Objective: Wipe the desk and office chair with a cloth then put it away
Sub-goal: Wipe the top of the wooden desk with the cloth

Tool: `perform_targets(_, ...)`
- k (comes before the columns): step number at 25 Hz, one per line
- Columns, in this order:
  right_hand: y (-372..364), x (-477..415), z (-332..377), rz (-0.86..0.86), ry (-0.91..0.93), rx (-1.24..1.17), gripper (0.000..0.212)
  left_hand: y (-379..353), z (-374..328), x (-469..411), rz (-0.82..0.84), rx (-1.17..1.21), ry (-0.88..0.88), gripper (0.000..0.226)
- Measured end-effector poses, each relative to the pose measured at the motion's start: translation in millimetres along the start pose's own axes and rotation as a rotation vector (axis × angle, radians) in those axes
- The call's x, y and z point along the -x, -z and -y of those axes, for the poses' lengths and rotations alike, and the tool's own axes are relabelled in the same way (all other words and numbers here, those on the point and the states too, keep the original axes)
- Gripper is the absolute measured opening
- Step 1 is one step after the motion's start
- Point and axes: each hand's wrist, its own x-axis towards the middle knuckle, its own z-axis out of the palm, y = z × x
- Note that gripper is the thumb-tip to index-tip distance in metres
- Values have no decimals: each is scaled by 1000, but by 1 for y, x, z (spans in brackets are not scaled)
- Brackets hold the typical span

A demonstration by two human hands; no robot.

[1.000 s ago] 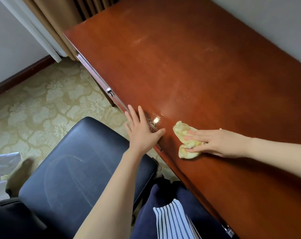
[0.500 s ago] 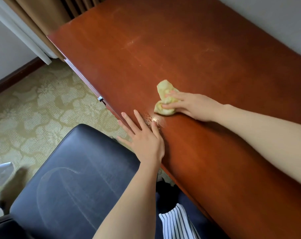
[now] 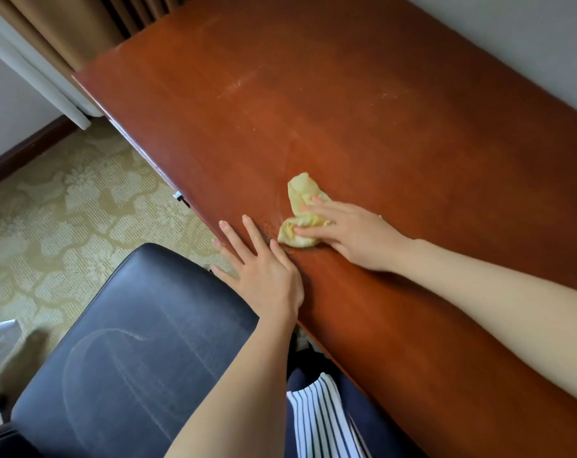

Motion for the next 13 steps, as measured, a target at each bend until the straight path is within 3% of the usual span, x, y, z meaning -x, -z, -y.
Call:
perform_targets(5, 12, 79, -13, 172, 190, 69, 47, 2, -2, 1, 13, 8, -6, 57)
perform_targets(8, 34, 90, -42, 176, 282, 148, 49, 3, -4, 3, 20, 2, -3, 57)
perform_targets(10, 46, 84, -66, 139, 163, 177, 49, 3, -5, 3, 19, -4, -2, 57)
perform_targets(13, 59, 63, -97, 105, -221, 153, 48, 4, -6, 3, 20, 0, 2, 57)
